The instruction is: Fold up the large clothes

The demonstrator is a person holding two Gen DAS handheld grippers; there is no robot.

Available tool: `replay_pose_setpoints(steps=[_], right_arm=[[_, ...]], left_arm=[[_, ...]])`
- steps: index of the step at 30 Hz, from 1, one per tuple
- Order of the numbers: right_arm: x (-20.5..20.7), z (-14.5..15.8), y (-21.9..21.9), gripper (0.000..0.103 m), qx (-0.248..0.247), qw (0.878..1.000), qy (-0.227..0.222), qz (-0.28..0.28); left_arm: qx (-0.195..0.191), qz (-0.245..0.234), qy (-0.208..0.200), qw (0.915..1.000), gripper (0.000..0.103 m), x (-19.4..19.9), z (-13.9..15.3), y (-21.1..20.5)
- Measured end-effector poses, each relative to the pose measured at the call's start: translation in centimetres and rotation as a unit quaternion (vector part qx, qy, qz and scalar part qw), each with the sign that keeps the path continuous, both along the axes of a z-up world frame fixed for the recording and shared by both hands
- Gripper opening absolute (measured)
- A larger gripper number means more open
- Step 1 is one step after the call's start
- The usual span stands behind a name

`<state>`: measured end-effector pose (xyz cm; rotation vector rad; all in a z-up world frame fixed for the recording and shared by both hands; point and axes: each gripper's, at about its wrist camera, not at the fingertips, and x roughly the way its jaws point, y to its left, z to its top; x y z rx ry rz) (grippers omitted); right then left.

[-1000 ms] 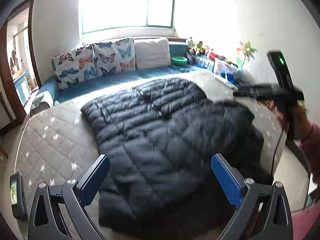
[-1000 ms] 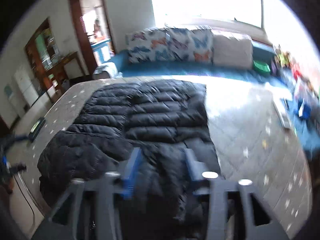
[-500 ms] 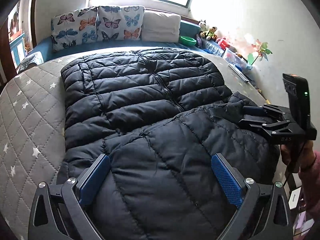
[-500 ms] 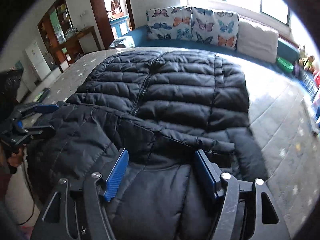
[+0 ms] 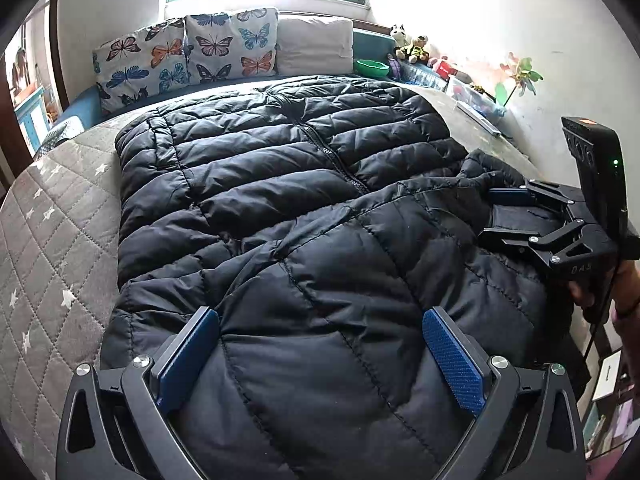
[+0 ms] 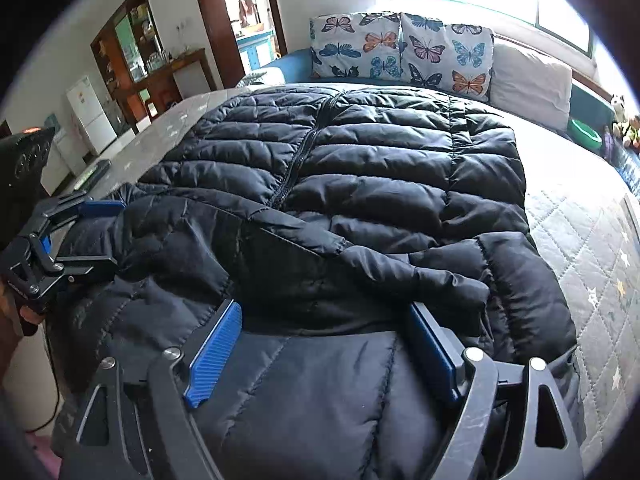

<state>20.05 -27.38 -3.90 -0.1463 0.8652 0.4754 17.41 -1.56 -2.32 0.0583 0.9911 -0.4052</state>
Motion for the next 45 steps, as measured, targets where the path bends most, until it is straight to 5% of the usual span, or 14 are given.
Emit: replay_pose_setpoints(steps=[10,21,31,45], right_arm=[[-0.5,0.1,0.1,0.091,-0.007,1.000,-0.014,0.000],[-4.9,3.8,0.4,0.091,-0.021,0.997,-0.068,-0.003],[-4.5,-1.1,0.2,0.095,-0.036,0.997,-0.063,-0.006],[-4.9,-1.6,-0.4,0.096,-0.019,0.997,-0.070,0.001]], left_arm=[[0.013,0.001,-0.012,0.9998,0.103,-0.2,-0.4,-0.5],[0.020,0.002,-0.016,0.9997,0.103,-0.2,-0.4,-0.5],[0.032,-0.002,-0.028,0.9991,0.103,-0.4,-0.6,-0.9],[0.060,0.005,-0.044,0.9972,0.103,-1.2,0.2,-1.4]])
